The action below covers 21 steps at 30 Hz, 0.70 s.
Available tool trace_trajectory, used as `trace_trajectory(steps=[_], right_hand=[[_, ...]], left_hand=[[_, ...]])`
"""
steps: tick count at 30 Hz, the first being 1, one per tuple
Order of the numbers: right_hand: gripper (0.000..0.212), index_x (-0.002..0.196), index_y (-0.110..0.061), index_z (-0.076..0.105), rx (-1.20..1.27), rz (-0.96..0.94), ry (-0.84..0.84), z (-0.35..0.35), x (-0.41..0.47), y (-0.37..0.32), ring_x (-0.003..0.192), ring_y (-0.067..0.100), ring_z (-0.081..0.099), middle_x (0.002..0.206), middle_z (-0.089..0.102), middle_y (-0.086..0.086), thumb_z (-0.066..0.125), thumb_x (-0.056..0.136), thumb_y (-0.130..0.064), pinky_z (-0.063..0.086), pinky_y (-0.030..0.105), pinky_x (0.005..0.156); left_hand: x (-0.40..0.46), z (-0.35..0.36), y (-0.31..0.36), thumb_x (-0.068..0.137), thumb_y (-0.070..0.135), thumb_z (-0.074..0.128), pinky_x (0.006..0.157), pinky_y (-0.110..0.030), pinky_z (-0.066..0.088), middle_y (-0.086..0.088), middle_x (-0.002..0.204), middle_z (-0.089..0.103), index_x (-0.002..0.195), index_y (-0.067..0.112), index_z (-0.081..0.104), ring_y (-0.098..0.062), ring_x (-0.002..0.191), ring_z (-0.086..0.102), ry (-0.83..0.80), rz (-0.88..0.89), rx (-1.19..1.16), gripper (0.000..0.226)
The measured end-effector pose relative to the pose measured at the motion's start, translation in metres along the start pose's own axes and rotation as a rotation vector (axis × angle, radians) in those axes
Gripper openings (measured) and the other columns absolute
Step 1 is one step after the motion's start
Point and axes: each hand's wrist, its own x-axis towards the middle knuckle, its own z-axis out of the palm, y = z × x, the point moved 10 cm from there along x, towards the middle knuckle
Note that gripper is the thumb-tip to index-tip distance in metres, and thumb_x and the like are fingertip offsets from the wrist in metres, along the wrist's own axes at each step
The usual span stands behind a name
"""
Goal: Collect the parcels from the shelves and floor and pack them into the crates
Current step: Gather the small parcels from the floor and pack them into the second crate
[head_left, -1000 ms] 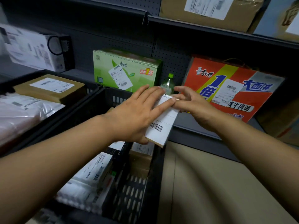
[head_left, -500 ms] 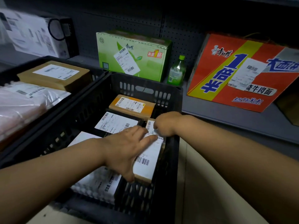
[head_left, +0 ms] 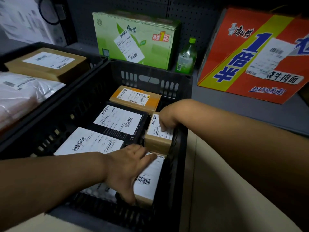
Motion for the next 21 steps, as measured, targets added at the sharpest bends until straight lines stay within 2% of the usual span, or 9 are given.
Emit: trace_trajectory(steps=[4, 7, 10, 12, 13, 16, 19, 21], right_hand=[[0.035, 0.125, -0.009, 0.059, -0.013, -0.015, 0.024, 0.000, 0.000, -0.004, 0.111, 0.023, 0.057, 0.127, 0.058, 0.006, 0.056, 0.091, -0.017, 0.044, 0.030, 0.091], [0.035, 0.128, -0.007, 0.055, -0.118, -0.009, 0.090, 0.001, -0.004, -0.007, 0.095, 0.022, 0.055, 0.125, 0.057, 0.008, 0.049, 0.095, -0.016, 0.043, 0.028, 0.072], [0.032, 0.125, -0.008, 0.055, -0.189, 0.004, 0.106, 0.004, -0.006, -0.007, 0.083, 0.021, 0.050, 0.115, 0.058, 0.008, 0.047, 0.094, -0.013, 0.033, 0.026, 0.051], [0.032, 0.125, -0.009, 0.055, -0.191, 0.022, 0.109, 0.003, -0.010, -0.006, 0.082, 0.022, 0.049, 0.111, 0.056, 0.007, 0.047, 0.094, -0.014, 0.032, 0.025, 0.051], [0.033, 0.126, -0.011, 0.054, -0.198, 0.021, 0.104, 0.003, -0.011, -0.008, 0.082, 0.022, 0.049, 0.113, 0.056, 0.007, 0.047, 0.094, -0.014, 0.035, 0.026, 0.055], [0.029, 0.121, -0.021, 0.053, -0.269, 0.014, 0.038, 0.012, -0.013, -0.013, 0.079, 0.020, 0.049, 0.118, 0.055, 0.002, 0.047, 0.093, -0.018, 0.040, 0.031, 0.063], [0.025, 0.115, -0.023, 0.054, -0.274, 0.010, 0.079, 0.010, -0.016, -0.016, 0.071, 0.017, 0.046, 0.089, 0.050, -0.005, 0.044, 0.093, -0.021, 0.038, 0.031, 0.060], [0.025, 0.113, -0.023, 0.056, -0.227, 0.012, 0.178, 0.001, -0.020, -0.017, 0.074, 0.017, 0.049, 0.087, 0.052, -0.004, 0.043, 0.092, -0.021, 0.038, 0.032, 0.063]], left_hand=[[0.011, 0.010, 0.010, 0.058, 0.080, 0.055, 0.114, -0.044, 0.007, -0.020, 0.141, 0.023, 0.145, 0.014, -0.001, -0.036, 0.127, 0.022, 0.006, 0.037, 0.126, 0.123], [0.025, 0.021, 0.009, 0.063, 0.079, 0.054, 0.114, -0.048, -0.002, -0.024, 0.149, 0.010, 0.147, 0.010, -0.006, -0.039, 0.134, 0.012, -0.040, 0.020, 0.180, 0.124], [0.035, 0.037, 0.014, 0.073, 0.073, 0.050, 0.112, -0.052, -0.008, -0.031, 0.151, 0.002, 0.147, 0.005, -0.009, -0.042, 0.139, 0.004, -0.083, -0.019, 0.210, 0.117], [0.038, 0.047, 0.019, 0.081, 0.069, 0.043, 0.111, -0.054, -0.010, -0.033, 0.151, -0.004, 0.146, 0.000, -0.011, -0.045, 0.140, -0.002, -0.095, -0.033, 0.217, 0.109], [0.038, 0.052, 0.021, 0.084, 0.066, 0.040, 0.111, -0.054, -0.011, -0.033, 0.151, -0.009, 0.144, -0.002, -0.014, -0.045, 0.140, -0.006, -0.096, -0.034, 0.218, 0.106], [0.038, 0.062, 0.027, 0.093, 0.055, 0.034, 0.104, -0.051, -0.024, -0.031, 0.146, -0.027, 0.136, -0.003, -0.029, -0.044, 0.135, -0.028, -0.086, -0.010, 0.214, 0.096], [0.040, 0.068, 0.027, 0.095, 0.052, 0.032, 0.102, -0.050, -0.027, -0.029, 0.141, -0.036, 0.135, -0.001, -0.033, -0.040, 0.127, -0.040, -0.092, -0.011, 0.205, 0.093], [0.042, 0.068, 0.026, 0.095, 0.053, 0.032, 0.102, -0.051, -0.028, -0.028, 0.139, -0.038, 0.135, -0.001, -0.032, -0.041, 0.124, -0.042, -0.085, -0.013, 0.211, 0.093]])
